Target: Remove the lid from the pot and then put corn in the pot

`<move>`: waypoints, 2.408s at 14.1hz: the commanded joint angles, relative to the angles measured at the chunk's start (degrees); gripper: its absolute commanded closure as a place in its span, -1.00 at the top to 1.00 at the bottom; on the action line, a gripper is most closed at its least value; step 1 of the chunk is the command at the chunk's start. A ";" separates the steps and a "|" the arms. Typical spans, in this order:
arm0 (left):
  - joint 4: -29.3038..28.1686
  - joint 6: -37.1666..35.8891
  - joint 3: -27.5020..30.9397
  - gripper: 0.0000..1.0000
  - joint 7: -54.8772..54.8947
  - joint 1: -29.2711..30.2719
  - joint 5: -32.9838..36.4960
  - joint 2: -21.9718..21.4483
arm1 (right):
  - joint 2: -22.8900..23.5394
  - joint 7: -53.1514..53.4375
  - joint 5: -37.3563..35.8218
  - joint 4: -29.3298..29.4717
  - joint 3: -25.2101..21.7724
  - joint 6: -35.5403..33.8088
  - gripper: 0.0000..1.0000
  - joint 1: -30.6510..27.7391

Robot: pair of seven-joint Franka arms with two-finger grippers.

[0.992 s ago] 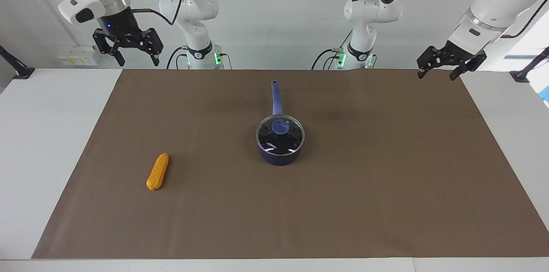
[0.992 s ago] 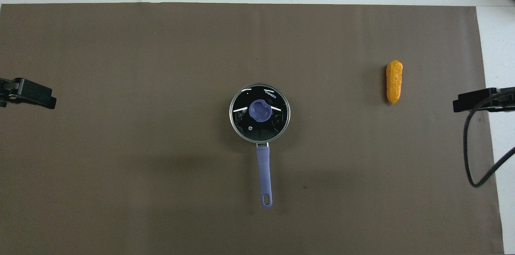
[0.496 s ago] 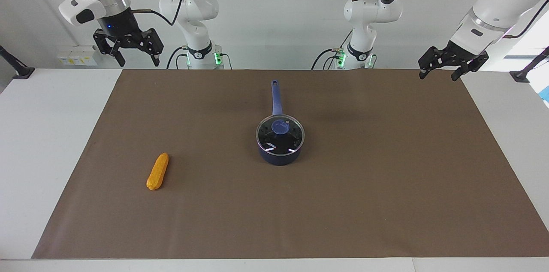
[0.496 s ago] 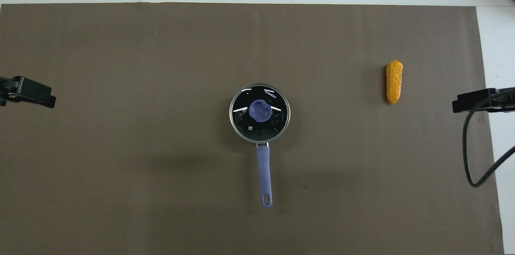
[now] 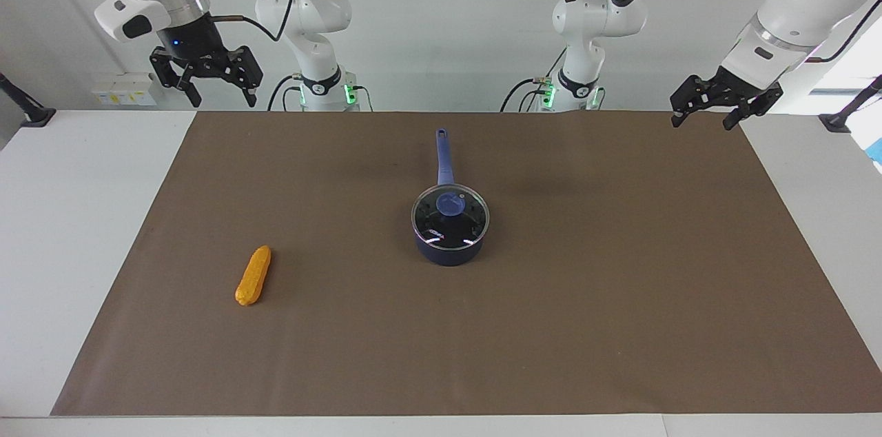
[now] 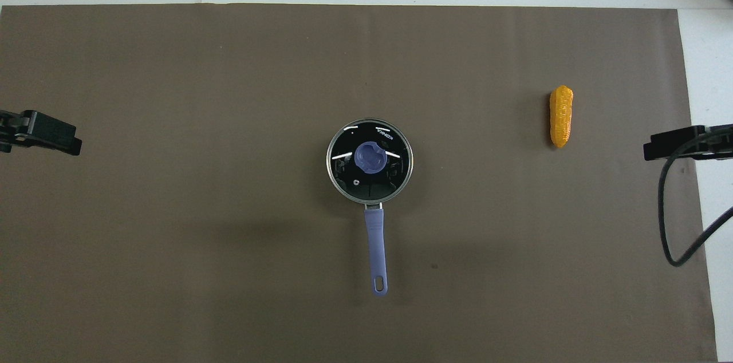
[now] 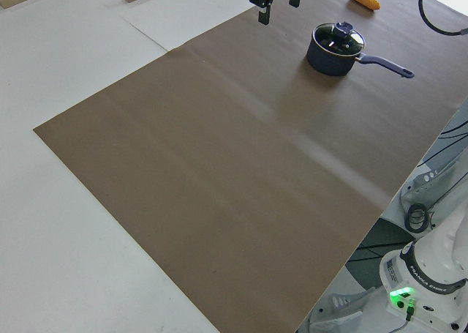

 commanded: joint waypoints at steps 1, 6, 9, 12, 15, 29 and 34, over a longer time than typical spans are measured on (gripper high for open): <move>-1.33 -0.64 0.26 1.00 -0.22 -0.28 -0.57 -1.24 | -0.60 -1.50 1.16 -0.86 0.30 0.34 1.00 -1.01; -2.82 -0.55 -0.09 1.00 -0.48 -0.72 -0.75 -2.12 | -0.60 -1.50 1.16 -0.86 0.30 0.26 1.00 -1.01; -3.09 0.33 -0.62 1.00 0.48 -2.38 -0.92 -1.94 | -0.68 -1.50 1.16 -0.86 0.30 0.17 1.00 -1.01; -3.35 1.47 -0.62 1.00 0.31 -6.59 -1.27 -1.07 | -0.60 -1.50 1.16 -0.86 0.30 0.17 1.00 -1.01; -4.49 4.18 -0.62 1.00 -0.22 -10.63 -1.36 -0.71 | -0.68 -1.50 1.25 -0.86 0.30 0.17 1.00 -1.01; -5.73 19.22 -0.53 1.00 -14.70 -28.83 -1.02 11.66 | -1.04 -1.59 1.16 -1.39 0.30 0.17 1.00 -1.28; -4.50 23.26 -0.53 1.00 -20.51 -31.48 -0.75 14.66 | -1.04 -1.59 1.16 -1.39 0.30 0.17 1.00 -1.37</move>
